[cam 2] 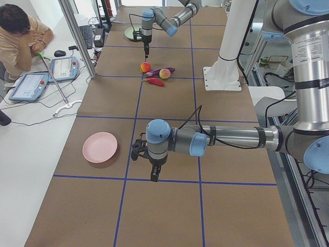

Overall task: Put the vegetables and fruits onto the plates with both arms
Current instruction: 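Move the right gripper to the red pomegranate and grasp it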

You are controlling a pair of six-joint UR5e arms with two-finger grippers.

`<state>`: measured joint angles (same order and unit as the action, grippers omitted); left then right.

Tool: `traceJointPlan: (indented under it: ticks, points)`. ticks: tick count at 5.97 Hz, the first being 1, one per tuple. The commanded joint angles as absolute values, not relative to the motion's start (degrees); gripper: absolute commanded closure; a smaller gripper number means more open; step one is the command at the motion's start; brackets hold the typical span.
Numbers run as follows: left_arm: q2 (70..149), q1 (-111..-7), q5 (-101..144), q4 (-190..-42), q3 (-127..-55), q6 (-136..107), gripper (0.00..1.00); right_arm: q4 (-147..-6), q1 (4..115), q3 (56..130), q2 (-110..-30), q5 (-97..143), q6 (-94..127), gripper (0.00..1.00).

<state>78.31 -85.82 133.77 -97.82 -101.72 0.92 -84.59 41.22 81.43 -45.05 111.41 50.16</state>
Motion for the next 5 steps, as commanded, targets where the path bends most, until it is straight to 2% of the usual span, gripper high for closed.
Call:
traceJointPlan:
  ticks: [1,5]
  points:
    - [78.31,-85.78,133.77,-97.82,-101.6,0.97,0.0,-84.46,39.64,76.31,-40.27,109.78,51.76,0.0]
    - [78.31,-85.78,133.77,-97.82,-101.51,0.97,0.0,-82.44,36.39,72.6,-39.02,104.78,52.29,0.0]
